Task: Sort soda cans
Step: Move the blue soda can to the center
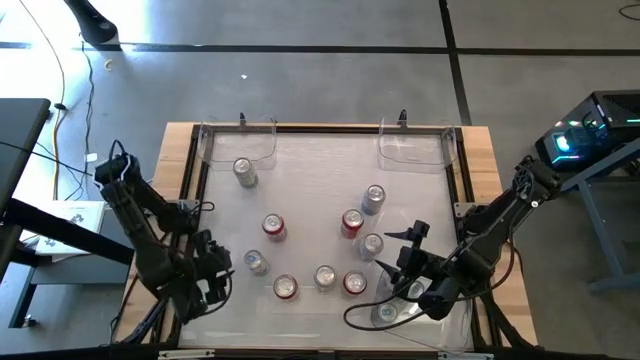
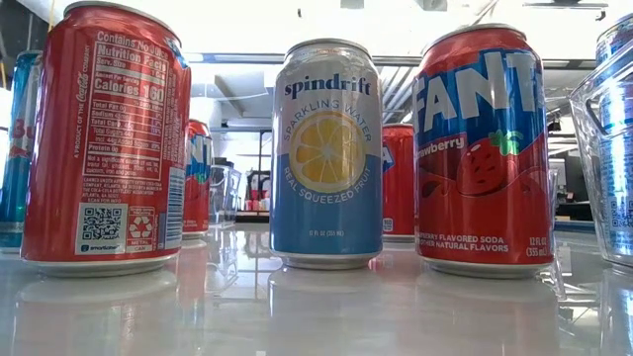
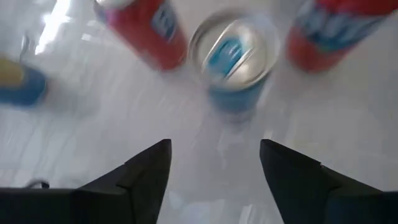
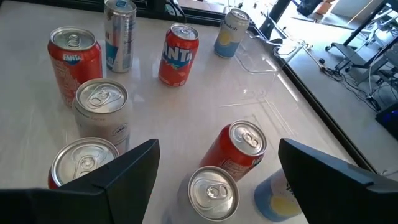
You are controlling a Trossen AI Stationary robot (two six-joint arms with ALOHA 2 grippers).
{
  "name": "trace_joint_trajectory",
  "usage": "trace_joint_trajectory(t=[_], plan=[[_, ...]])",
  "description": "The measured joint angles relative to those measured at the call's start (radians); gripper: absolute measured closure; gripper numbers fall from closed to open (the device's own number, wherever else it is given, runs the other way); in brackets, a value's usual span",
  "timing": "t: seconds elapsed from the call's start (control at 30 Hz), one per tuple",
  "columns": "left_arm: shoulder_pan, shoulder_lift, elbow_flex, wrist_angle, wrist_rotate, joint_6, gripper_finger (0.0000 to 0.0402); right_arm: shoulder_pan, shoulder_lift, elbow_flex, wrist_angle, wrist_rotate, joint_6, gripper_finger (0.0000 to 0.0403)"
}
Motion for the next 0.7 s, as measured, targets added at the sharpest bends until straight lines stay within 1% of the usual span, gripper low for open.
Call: trace_joint_trajectory(t=[0.1,0.17,0.3,0.37,0.47,0.57,0.7], plan=[[0.0,-0.001,-0.076,0.055,0.005,-0.049,0.0132,0.0,0.0,0.0,0.006,0.0,-0.007,0.0077],[0.002,-0.003,-0.127,0.111,-0.004,-0.048,0.0123,0.0,0.0,0.0,0.009,0.0,-0.007,0.0077],[0.014,-0.004,-0.212,0.298,-0.009,0.056,0.012,0.0,0.0,0.0,0.021,-0.001,-0.007,0.0077],[0.024,-0.004,-0.253,0.387,-0.027,0.099,0.0119,-0.002,0.0,0.0,0.023,-0.001,-0.007,0.0077],[0.044,-0.004,-0.304,0.497,-0.083,0.138,0.0119,-0.008,0.0,0.0,0.038,-0.001,-0.007,0.0077],[0.062,-0.005,-0.342,0.549,-0.163,0.138,0.0119,-0.01,0.0,0.0,0.057,-0.002,-0.007,0.0077],[0.075,-0.005,-0.395,0.73,-0.24,0.239,0.0119,-0.01,0.0,0.0,0.071,-0.012,-0.007,0.0077]])
